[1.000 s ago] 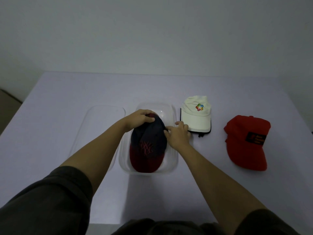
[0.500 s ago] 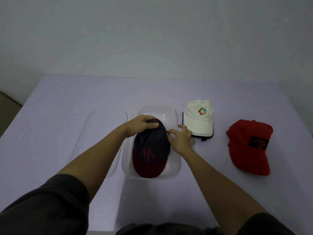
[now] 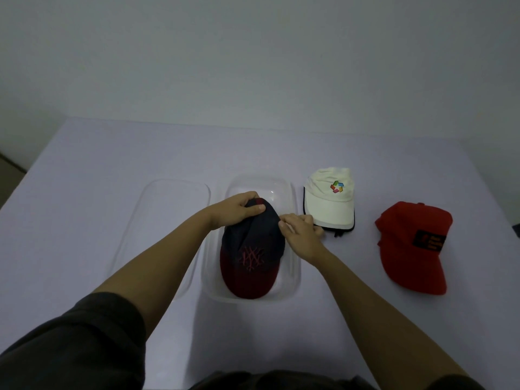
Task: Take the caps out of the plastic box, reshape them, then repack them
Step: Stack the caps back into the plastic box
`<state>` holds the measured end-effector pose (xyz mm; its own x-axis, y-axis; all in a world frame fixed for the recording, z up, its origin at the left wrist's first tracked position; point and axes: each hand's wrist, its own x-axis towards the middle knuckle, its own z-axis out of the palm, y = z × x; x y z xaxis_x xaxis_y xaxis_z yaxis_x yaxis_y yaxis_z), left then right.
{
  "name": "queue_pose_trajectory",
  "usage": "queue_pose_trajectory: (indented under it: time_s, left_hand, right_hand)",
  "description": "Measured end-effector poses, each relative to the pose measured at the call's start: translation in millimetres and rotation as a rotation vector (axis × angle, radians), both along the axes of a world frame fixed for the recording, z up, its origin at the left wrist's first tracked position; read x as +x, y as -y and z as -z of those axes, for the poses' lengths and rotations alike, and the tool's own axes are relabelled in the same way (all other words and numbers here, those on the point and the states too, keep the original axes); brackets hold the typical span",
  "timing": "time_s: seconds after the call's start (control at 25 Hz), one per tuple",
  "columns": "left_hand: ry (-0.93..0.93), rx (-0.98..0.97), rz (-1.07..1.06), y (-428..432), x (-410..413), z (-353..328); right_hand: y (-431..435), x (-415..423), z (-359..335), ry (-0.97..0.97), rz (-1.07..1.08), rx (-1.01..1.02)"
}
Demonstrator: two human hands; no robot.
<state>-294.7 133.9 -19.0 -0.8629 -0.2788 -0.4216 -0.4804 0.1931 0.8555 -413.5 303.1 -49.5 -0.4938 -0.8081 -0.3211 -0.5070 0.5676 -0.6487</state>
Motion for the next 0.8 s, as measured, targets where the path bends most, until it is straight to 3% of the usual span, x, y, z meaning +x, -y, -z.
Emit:
queue_pose_trajectory:
  time_s: [0.32,0.56,0.8]
  left_hand:
    - [0.020,-0.098,-0.047,5,5,1]
    - [0.164,-0.539,0.084,11,3,11]
    - [0.106,-0.358,-0.094,15,16,19]
  right_hand:
    - [7,0,-4,-0.028,0.008,-0.020]
    - [9,-2,-2,-0.199,-0.110,0.106]
    - [8,-8,5,-0.250,-0.079,0.119]
